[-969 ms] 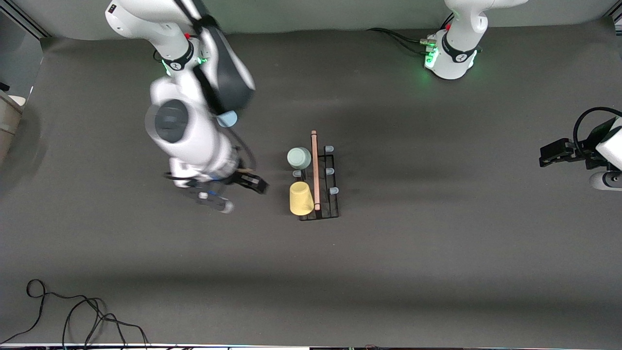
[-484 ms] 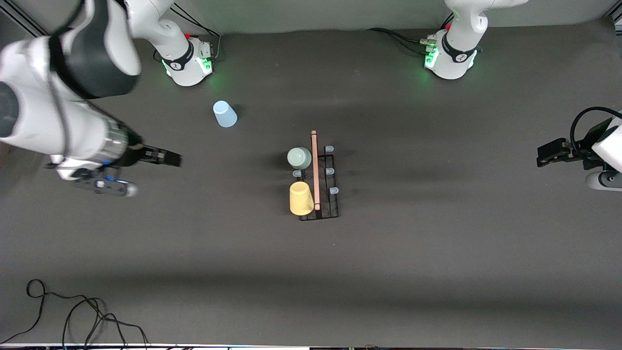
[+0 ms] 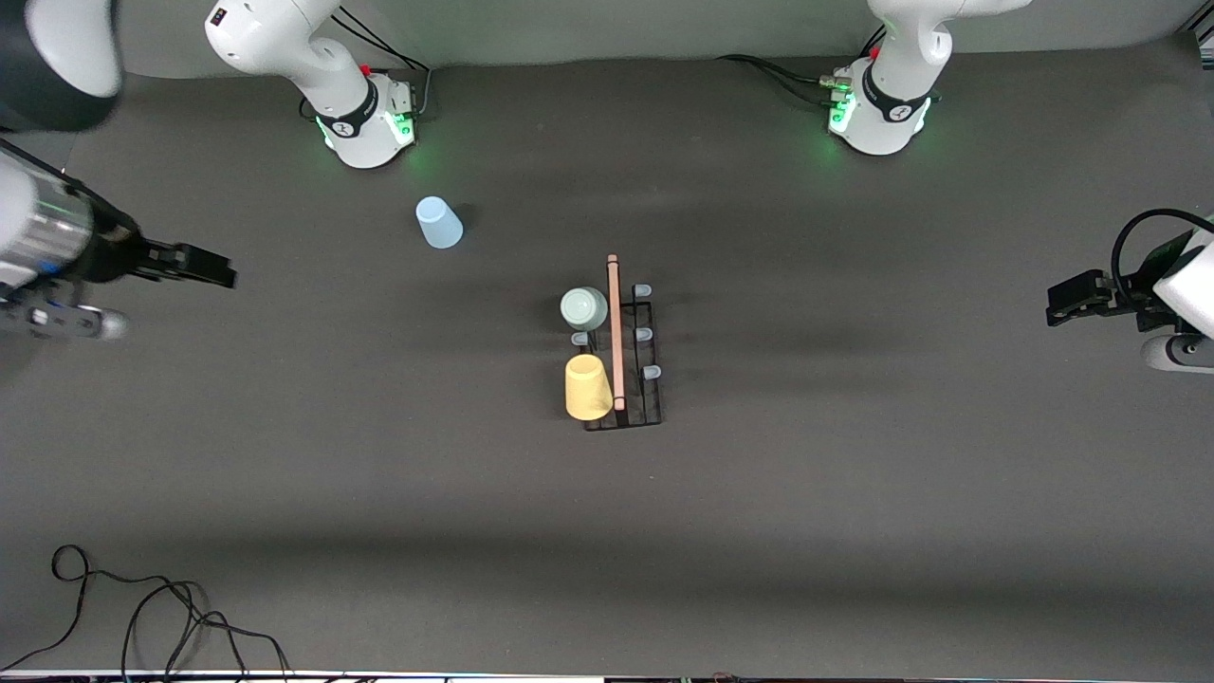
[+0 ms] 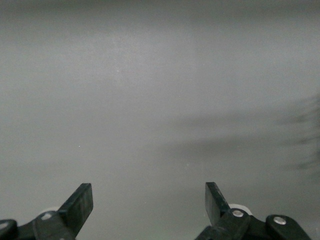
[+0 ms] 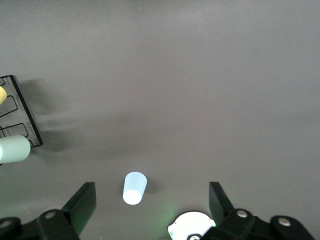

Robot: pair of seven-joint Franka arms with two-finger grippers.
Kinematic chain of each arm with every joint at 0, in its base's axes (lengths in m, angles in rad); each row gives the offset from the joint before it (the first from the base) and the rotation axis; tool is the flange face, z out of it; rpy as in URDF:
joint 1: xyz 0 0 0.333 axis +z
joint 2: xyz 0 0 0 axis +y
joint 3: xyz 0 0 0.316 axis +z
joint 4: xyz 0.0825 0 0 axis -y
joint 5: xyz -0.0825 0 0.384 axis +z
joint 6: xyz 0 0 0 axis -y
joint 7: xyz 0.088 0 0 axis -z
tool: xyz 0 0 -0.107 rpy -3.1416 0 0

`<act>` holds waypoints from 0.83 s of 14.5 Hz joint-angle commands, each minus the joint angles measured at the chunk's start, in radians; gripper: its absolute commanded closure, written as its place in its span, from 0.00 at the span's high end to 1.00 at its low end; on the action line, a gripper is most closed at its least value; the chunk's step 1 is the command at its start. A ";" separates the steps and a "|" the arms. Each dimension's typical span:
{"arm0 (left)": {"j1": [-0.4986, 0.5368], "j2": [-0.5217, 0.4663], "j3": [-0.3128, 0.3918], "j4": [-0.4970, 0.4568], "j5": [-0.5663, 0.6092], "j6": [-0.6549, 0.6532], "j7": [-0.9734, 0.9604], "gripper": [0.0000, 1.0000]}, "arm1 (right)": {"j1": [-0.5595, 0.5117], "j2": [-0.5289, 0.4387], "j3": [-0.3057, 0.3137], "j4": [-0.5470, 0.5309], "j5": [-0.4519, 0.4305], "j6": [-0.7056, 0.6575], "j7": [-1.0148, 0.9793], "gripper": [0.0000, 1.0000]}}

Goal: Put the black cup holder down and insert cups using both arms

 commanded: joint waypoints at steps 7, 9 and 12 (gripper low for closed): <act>-0.014 0.014 0.004 0.025 0.012 -0.006 -0.019 1.00 | 0.026 -0.016 0.004 -0.016 -0.029 -0.001 -0.009 1.00; -0.014 0.014 0.004 0.025 0.012 0.000 -0.019 1.00 | 0.025 -0.016 0.005 -0.016 -0.029 0.000 -0.009 1.00; -0.014 0.014 0.004 0.025 0.012 0.000 -0.019 1.00 | -0.041 -0.024 0.059 -0.019 -0.028 0.003 -0.009 1.00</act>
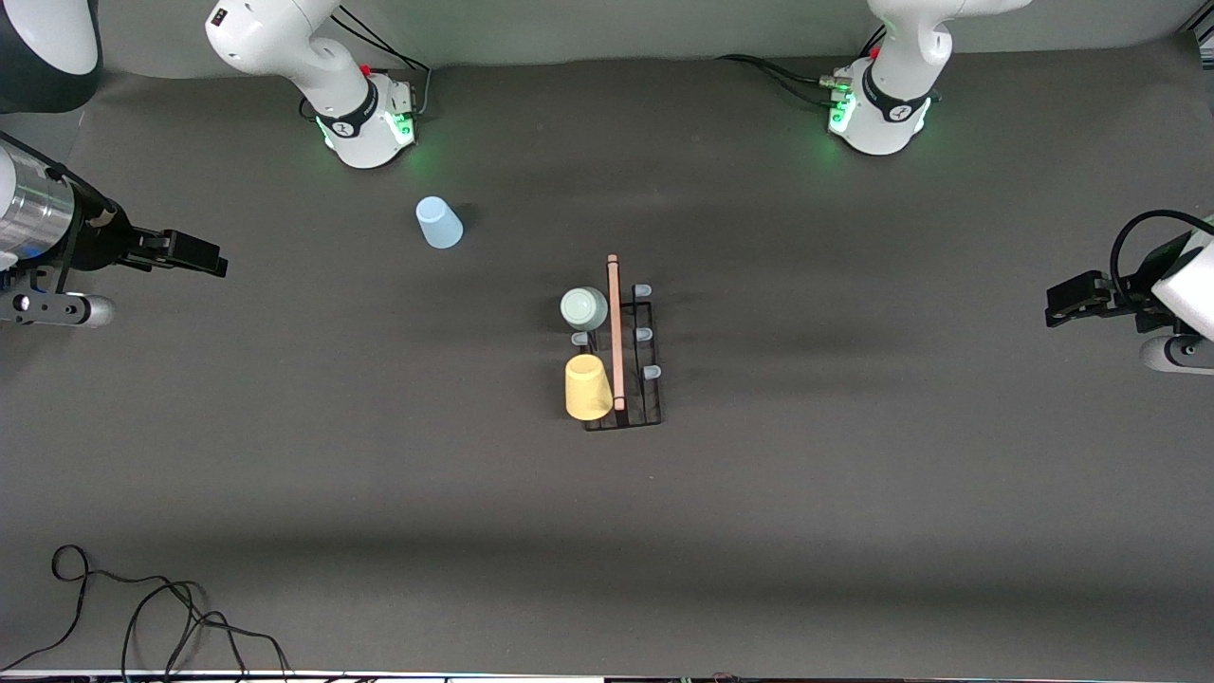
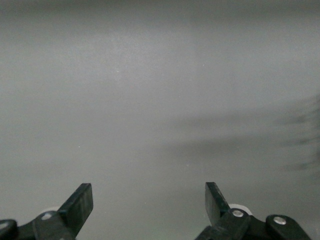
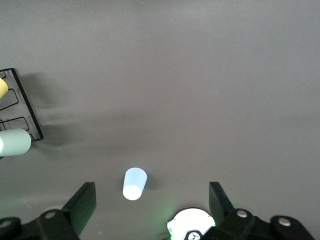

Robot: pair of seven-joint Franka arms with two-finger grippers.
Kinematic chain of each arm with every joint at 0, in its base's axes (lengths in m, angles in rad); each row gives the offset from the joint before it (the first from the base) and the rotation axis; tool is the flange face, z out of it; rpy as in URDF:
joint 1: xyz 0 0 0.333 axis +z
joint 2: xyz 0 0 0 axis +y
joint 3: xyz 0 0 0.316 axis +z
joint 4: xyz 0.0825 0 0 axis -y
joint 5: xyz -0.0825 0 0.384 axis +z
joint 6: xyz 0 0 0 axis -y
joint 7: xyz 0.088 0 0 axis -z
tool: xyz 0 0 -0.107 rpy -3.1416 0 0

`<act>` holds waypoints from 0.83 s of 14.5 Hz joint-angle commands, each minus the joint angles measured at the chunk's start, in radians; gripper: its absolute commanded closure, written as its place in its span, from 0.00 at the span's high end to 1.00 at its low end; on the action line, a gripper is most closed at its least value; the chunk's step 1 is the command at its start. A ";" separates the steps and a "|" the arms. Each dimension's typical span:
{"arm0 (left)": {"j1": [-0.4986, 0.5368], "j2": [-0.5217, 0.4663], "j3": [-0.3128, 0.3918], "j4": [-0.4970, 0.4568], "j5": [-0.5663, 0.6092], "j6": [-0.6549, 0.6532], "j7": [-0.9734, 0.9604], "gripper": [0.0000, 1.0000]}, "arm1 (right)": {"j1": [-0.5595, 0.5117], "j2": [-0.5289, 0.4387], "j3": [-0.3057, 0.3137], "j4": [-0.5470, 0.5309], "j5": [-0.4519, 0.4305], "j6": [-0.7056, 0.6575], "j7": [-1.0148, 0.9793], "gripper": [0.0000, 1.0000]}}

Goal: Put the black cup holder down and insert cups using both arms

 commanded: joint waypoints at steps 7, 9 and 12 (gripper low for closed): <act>-0.013 0.017 0.005 0.026 0.012 -0.001 -0.021 1.00 | -0.444 -0.043 0.463 -0.009 -0.026 0.009 -0.004 1.00; -0.013 0.017 0.005 0.026 0.012 -0.003 -0.021 1.00 | -0.562 -0.059 0.592 -0.023 -0.049 0.010 -0.002 1.00; -0.013 0.017 0.005 0.028 0.012 -0.003 -0.022 1.00 | -0.729 -0.076 0.790 -0.037 -0.088 0.010 -0.001 1.00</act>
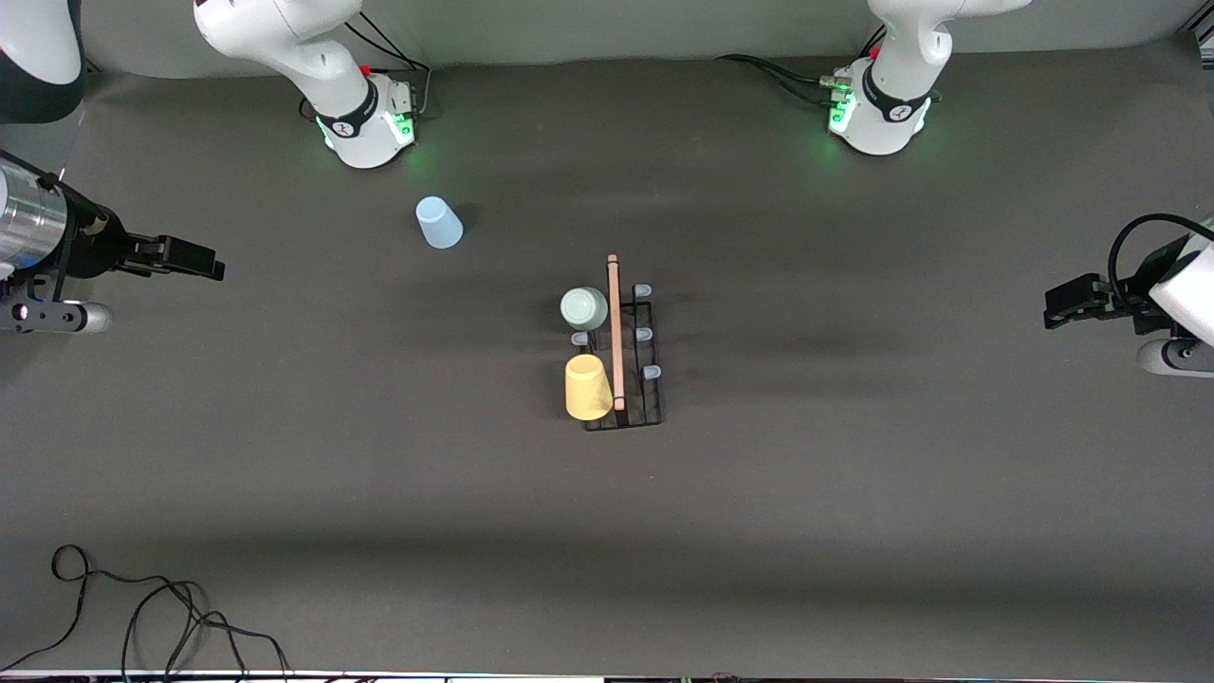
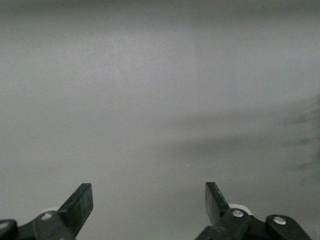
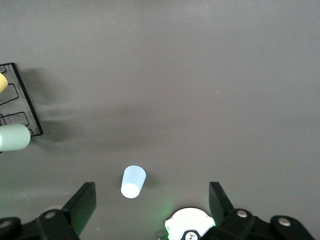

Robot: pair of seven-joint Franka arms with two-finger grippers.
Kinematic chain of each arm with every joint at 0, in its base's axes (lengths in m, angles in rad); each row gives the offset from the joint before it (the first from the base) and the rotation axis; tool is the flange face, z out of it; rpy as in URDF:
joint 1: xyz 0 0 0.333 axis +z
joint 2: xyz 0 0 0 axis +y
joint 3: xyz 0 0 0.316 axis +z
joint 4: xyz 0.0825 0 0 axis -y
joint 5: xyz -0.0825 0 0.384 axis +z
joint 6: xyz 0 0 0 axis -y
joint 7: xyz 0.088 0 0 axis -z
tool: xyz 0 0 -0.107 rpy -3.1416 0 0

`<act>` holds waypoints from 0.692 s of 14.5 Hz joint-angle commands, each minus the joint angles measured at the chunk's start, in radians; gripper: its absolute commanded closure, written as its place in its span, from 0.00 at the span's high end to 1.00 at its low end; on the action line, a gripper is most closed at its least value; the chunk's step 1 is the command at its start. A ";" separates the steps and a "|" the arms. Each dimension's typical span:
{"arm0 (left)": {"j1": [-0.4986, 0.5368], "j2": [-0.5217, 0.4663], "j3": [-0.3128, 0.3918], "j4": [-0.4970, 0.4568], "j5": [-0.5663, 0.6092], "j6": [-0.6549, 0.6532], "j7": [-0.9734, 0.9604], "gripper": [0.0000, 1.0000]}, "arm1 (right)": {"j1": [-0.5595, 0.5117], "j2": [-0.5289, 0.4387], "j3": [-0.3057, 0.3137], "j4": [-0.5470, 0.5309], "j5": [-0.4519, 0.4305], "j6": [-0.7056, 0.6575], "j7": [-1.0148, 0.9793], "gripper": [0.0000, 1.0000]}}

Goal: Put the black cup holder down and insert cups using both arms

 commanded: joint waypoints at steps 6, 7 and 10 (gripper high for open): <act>-0.015 0.011 0.005 0.029 0.012 -0.004 -0.042 1.00 | -0.356 -0.101 0.387 -0.105 -0.041 0.046 -0.002 1.00; -0.015 0.011 0.003 0.033 0.012 -0.004 -0.042 1.00 | -0.393 -0.110 0.426 -0.116 -0.042 0.053 -0.002 1.00; -0.015 0.011 0.003 0.033 0.012 -0.004 -0.042 1.00 | -0.421 -0.112 0.458 -0.118 -0.042 0.058 -0.002 1.00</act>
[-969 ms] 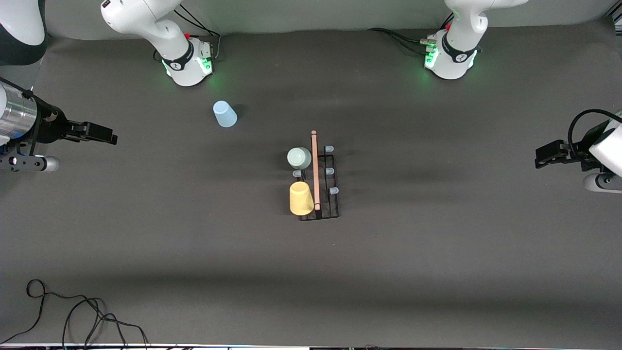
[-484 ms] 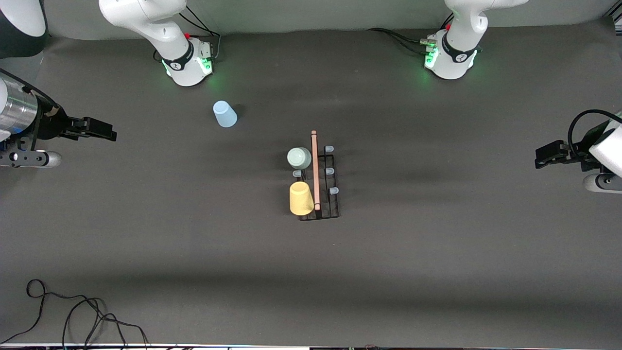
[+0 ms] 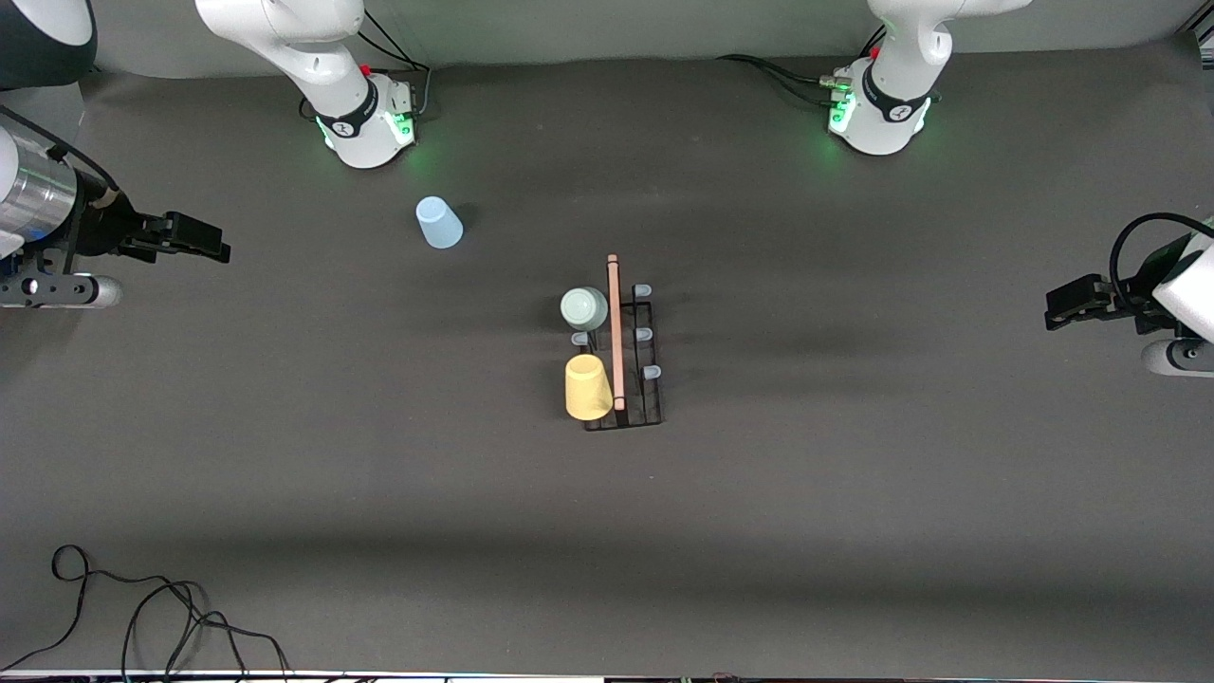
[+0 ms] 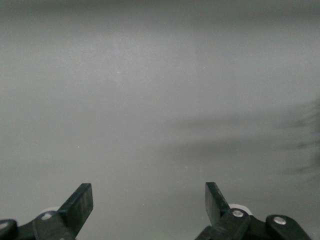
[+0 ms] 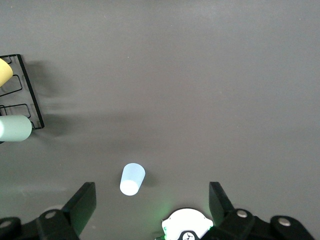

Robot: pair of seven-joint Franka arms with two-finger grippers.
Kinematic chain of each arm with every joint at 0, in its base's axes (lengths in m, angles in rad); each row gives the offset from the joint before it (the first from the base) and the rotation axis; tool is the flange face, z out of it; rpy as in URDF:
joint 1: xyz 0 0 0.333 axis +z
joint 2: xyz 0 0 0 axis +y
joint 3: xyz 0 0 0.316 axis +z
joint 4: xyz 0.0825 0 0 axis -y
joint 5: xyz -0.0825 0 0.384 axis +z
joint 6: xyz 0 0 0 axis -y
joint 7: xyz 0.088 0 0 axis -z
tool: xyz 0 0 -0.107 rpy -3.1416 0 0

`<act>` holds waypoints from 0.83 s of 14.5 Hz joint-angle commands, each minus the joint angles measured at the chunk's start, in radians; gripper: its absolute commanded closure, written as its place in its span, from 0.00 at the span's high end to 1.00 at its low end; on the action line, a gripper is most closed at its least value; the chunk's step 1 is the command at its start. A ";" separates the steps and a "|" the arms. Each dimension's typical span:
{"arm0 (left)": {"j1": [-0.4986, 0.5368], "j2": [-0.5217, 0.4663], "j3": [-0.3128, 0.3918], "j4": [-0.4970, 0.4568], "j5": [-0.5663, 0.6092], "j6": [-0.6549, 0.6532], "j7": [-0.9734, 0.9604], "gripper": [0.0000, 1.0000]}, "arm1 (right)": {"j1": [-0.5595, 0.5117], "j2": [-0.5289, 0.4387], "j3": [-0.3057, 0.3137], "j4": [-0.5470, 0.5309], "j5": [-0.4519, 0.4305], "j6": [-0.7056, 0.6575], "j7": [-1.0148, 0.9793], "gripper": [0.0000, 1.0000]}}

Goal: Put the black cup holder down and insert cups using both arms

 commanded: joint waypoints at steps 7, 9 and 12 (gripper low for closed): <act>-0.012 0.017 0.003 0.024 0.012 -0.004 -0.021 1.00 | -0.028 -0.018 0.018 -0.021 -0.023 0.046 -0.014 1.00; -0.011 0.018 0.005 0.024 0.012 -0.003 -0.021 1.00 | 0.013 -0.009 -0.022 -0.012 -0.023 0.078 -0.010 1.00; -0.012 0.020 0.005 0.024 0.012 -0.003 -0.021 1.00 | 0.058 0.002 -0.073 0.008 -0.023 0.078 -0.008 1.00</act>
